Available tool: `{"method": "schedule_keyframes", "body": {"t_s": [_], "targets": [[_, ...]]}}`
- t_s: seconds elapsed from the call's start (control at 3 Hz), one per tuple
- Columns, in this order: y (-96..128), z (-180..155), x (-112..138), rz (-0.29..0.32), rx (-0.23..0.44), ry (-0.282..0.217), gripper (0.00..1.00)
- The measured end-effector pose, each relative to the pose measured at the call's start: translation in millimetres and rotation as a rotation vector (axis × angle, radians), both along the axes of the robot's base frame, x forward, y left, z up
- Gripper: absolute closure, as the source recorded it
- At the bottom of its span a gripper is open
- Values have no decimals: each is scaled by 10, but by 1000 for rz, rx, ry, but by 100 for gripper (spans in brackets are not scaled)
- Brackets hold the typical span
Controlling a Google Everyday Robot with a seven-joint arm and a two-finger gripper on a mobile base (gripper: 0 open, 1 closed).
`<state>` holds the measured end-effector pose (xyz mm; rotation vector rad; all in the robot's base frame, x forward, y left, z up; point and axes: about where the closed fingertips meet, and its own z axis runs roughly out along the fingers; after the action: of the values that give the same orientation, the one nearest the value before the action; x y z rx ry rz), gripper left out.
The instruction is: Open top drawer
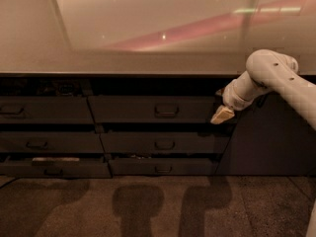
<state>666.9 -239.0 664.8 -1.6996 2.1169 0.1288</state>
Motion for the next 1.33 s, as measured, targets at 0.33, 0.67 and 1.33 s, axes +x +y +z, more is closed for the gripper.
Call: {"method": "schedule_keyframes", "body": {"t_s": [0.33,0.67,1.33], "targets": [[0,0,0,0,0,0,65],[0,0,0,0,0,0,88],[7,4,1,1,-4,7,100]]}}
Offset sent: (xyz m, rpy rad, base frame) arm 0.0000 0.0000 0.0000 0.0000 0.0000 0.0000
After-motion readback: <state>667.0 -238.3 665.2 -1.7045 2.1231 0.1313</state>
